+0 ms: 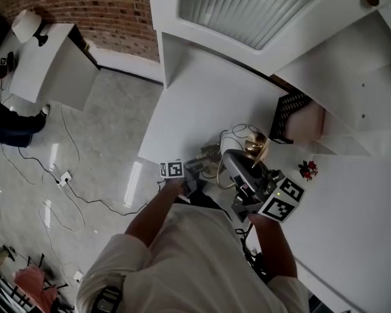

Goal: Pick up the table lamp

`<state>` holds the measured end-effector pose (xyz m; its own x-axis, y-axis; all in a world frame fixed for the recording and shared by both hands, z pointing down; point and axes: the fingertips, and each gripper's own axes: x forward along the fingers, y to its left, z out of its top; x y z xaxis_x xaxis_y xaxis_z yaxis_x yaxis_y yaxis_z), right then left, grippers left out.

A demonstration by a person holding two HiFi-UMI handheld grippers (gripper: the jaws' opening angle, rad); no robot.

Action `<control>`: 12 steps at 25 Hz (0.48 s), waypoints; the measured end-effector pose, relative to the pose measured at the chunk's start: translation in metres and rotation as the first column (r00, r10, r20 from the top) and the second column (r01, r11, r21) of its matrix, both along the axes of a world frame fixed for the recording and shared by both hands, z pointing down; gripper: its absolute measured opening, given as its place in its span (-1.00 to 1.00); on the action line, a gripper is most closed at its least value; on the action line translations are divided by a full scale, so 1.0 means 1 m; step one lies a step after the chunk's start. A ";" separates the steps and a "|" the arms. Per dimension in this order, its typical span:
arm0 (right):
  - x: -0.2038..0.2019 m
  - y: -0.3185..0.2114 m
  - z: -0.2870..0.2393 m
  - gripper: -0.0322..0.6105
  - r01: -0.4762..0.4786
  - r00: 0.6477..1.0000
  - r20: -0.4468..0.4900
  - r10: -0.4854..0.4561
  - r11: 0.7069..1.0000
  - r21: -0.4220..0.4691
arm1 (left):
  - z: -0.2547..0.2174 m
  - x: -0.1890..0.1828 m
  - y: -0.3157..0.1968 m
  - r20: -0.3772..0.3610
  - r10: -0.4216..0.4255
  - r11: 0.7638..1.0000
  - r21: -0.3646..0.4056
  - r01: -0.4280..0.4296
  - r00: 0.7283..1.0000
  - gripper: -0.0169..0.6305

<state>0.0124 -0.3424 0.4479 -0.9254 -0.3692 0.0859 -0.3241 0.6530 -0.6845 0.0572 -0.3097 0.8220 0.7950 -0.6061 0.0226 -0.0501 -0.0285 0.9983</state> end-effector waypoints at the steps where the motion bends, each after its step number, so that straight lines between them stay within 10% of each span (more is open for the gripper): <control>1: -0.001 -0.004 0.001 -0.89 0.001 1.000 -0.009 -0.001 1.000 0.007 | -0.001 -0.002 -0.005 -0.003 0.001 1.000 0.000 -0.001 1.000 -0.09; 12: -0.006 0.045 -0.051 -0.89 0.001 0.998 -0.066 0.008 0.991 0.133 | -0.054 -0.006 0.029 -0.032 0.067 0.997 0.049 -0.066 0.997 -0.14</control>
